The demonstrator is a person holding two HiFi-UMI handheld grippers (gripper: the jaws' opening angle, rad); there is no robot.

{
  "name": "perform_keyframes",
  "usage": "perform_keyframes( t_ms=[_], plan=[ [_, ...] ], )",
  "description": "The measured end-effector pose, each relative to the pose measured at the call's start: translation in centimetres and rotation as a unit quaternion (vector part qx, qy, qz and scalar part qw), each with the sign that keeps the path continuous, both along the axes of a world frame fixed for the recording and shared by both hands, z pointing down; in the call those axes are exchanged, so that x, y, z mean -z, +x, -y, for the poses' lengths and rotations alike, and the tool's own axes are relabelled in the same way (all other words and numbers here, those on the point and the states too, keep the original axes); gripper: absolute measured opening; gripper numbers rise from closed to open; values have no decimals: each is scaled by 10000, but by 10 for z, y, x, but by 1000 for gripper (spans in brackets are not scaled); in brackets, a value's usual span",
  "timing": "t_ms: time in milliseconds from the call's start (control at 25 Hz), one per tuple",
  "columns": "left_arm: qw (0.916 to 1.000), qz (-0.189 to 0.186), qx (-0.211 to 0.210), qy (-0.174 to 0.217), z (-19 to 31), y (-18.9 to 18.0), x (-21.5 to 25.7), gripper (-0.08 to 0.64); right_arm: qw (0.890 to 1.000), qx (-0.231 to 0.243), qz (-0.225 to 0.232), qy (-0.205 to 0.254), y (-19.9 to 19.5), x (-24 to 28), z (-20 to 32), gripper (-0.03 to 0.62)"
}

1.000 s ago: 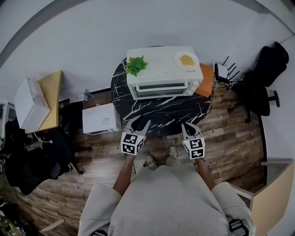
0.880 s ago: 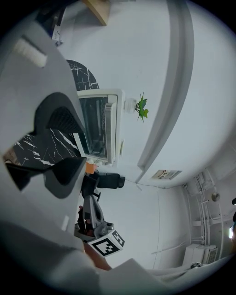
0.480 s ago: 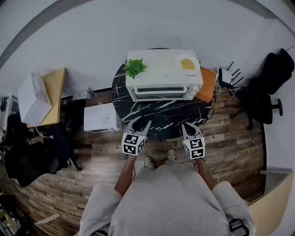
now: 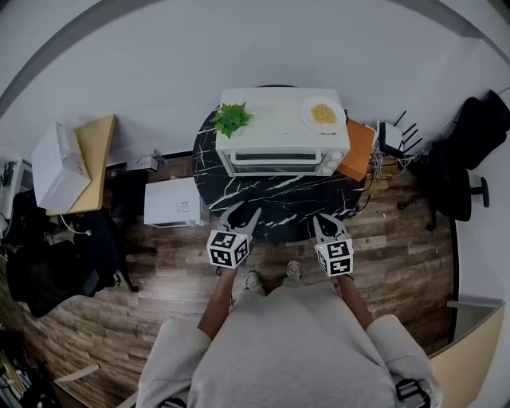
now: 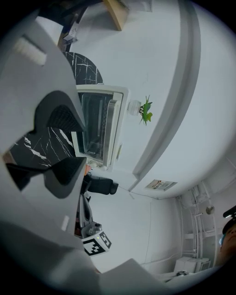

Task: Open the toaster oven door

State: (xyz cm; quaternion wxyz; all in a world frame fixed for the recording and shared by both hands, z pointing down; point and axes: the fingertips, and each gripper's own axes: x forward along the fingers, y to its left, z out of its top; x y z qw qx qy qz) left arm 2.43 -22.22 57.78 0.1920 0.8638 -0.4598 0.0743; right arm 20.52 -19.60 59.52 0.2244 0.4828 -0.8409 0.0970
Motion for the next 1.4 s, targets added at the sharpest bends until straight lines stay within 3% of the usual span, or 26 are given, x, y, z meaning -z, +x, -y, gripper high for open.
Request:
perform_keyframes(
  t_ms=[120,200,320,400,520,680,840,880,960,1000,1080,1400],
  plan=[
    [9974,-673,166,-192,1,-3,2,169,10000,11,8,-20,0,0,0,14],
    [9911,-1243,301,-358,3,-6,3,169,10000,24,-1,-31,0,-1,0,14],
    [9786,-1928,445,-572,6,-11,3,169,10000,21,-4,-60,2,-4,0,14],
    [9641,-2490,586,-709,8,-16,4,169,10000,15,-3,-77,3,-4,0,14],
    [9267,-3567,790,-877,14,-24,9,169,9999,19,3,-101,1,-5,1,14],
    [8805,-4514,978,-1071,19,-30,8,189,9999,16,0,-126,0,-8,1,14],
    [8086,-5600,1271,-1279,26,-38,-2,207,9999,1,1,-149,0,-10,2,14],
    [7940,-5785,1333,-1306,27,-41,-4,210,9999,-4,-1,-157,0,-11,2,14],
    [7717,-6035,1452,-1385,28,-43,-9,213,9999,-17,2,-172,1,-11,2,14],
    [7645,-6104,1503,-1423,29,-43,-11,216,9998,-22,4,-178,1,-12,2,14],
    [7607,-6136,1534,-1461,33,-41,-14,216,9998,-27,3,-195,2,-13,2,14],
    [7757,-5941,1402,-1605,57,-23,-19,219,9996,-60,-14,-258,5,-18,2,14]
  ],
)
